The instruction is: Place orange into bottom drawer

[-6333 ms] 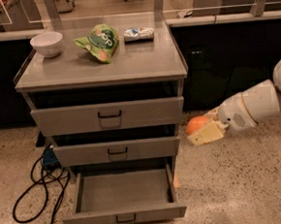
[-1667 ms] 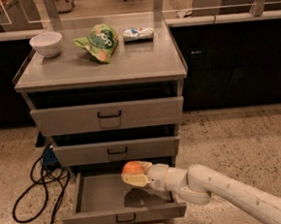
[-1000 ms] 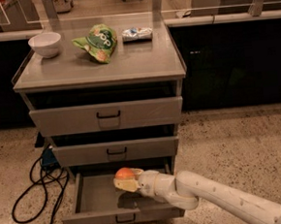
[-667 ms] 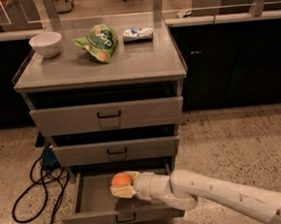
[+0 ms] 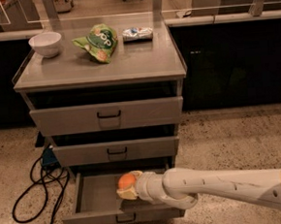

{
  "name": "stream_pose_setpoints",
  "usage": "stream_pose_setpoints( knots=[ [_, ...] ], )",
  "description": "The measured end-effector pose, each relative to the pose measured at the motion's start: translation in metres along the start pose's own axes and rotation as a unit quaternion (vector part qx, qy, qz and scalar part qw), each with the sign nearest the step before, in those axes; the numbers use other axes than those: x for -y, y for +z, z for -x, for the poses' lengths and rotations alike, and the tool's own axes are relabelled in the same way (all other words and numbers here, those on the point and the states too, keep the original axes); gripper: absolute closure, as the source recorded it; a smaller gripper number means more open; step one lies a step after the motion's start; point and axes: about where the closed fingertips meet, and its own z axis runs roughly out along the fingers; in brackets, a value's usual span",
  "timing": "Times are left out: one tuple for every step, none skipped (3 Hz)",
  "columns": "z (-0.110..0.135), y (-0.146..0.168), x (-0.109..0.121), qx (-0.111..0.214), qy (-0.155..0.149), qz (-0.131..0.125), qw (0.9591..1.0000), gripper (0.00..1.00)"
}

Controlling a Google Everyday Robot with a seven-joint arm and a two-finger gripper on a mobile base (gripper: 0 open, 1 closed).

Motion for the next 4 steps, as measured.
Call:
stream_pose_setpoints(
  knots=[
    [0.000,0.000,0.000,0.002,0.003,0.000,1.0000,1.00],
    [-0.015,0.003,0.045,0.009,0.040,-0.043,0.9982,1.00],
    [-0.035,0.003,0.118,-0.019,0.058,-0.127,0.9900,1.00],
    [-0.035,0.003,0.118,-0.019,0.058,-0.127,0.9900,1.00]
  ],
)
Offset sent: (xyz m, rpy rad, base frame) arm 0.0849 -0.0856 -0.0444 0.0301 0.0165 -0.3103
